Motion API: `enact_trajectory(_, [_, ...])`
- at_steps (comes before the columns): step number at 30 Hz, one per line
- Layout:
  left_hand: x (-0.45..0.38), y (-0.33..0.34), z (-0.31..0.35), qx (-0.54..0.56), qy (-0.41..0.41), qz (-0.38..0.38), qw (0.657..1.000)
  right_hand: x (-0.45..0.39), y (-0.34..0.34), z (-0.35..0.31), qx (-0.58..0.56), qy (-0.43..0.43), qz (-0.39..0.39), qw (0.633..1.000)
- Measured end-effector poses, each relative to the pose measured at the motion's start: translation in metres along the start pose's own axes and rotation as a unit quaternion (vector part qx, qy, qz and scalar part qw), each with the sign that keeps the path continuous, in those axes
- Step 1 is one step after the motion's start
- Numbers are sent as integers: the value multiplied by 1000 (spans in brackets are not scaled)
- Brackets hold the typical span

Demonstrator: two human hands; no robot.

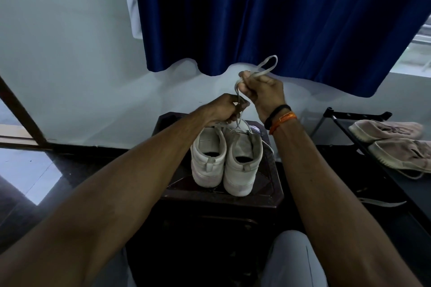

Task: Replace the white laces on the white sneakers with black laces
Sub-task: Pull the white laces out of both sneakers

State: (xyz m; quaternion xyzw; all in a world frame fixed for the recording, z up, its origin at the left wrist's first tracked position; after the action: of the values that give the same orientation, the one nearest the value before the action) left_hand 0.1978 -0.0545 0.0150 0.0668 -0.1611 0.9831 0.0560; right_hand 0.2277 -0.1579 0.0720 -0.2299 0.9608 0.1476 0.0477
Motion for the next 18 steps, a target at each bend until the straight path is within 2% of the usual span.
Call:
enact_trajectory(4, [1, -6, -1, 24, 8, 21, 999, 5, -8, 3, -44, -5, 15, 999])
enact_trajectory(6, [0, -17, 2, 33, 16, 51, 998, 8, -19, 10, -28, -3, 35, 999])
enact_trajectory(11, [-6, -34, 11, 38, 34, 103, 993, 18, -32, 46, 128, 126, 43, 983])
enact_trajectory(13, [-7, -33, 16, 63, 35, 104, 992, 19, -35, 54, 175, 149, 47, 972])
enact_trajectory(15, [-6, -30, 22, 77, 35, 99, 992, 20, -31, 61, 240, 167, 15, 956])
enact_trajectory(18, [-8, -25, 28, 67, 37, 84, 994, 21, -26, 62, 324, 145, -10, 935])
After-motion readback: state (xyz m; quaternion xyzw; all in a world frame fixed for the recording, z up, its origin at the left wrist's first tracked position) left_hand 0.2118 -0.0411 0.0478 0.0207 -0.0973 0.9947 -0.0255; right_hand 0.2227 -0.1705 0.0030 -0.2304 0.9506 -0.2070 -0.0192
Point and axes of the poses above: each hand's wrist, its own x-axis away from the middle knuckle, its own y-axis out of the palm, z = x × y, the point moved 8 cm from there along -x, towards the middle knuckle, and after that the axes turned 7 degrees about -z, right-handed, at the moved point
